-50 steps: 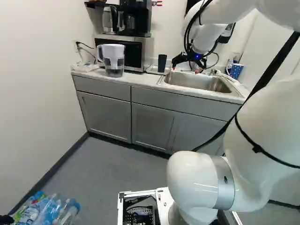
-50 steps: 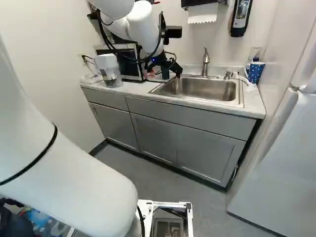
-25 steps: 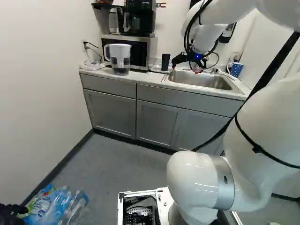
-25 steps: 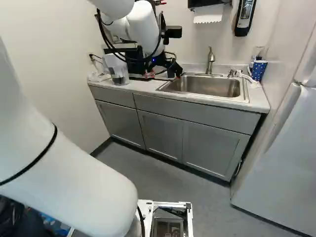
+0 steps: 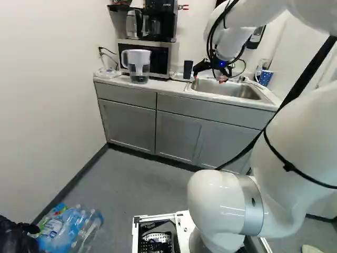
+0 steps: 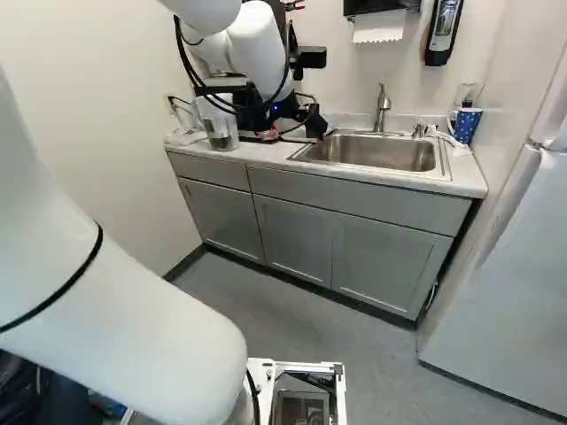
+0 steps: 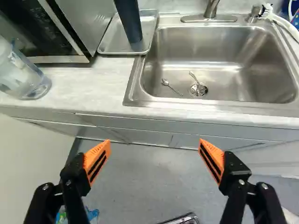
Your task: Rinse the cup and place it in the tray
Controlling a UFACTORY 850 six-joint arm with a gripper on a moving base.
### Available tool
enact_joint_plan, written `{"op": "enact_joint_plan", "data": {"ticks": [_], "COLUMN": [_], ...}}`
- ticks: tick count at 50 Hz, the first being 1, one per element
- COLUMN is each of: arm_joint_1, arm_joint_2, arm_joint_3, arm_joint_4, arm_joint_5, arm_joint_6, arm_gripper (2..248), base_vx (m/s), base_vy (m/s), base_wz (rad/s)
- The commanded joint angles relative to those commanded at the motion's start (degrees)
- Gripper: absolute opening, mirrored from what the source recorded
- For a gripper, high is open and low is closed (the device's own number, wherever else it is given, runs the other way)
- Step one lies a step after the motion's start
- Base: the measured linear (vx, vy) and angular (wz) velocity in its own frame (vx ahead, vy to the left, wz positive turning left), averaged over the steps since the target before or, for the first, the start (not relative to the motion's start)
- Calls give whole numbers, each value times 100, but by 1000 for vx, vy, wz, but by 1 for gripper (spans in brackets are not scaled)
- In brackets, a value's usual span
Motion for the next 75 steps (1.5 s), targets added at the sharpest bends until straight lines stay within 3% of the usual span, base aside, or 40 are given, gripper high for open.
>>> {"op": "enact_joint_plan", "data": {"ticks": [42, 75], "arm_joint_1": [17, 165], "arm_joint_2": [8, 76], "arm_joint_3": [56, 548], "arm_joint_4": [-10, -97], "arm_joint_5": [78, 762], "arm_joint_6": [5, 51], "arm_gripper": [247, 247], "base_vx": [1, 0], "base_vy": [-1, 0], "base_wz": [0, 0]}}
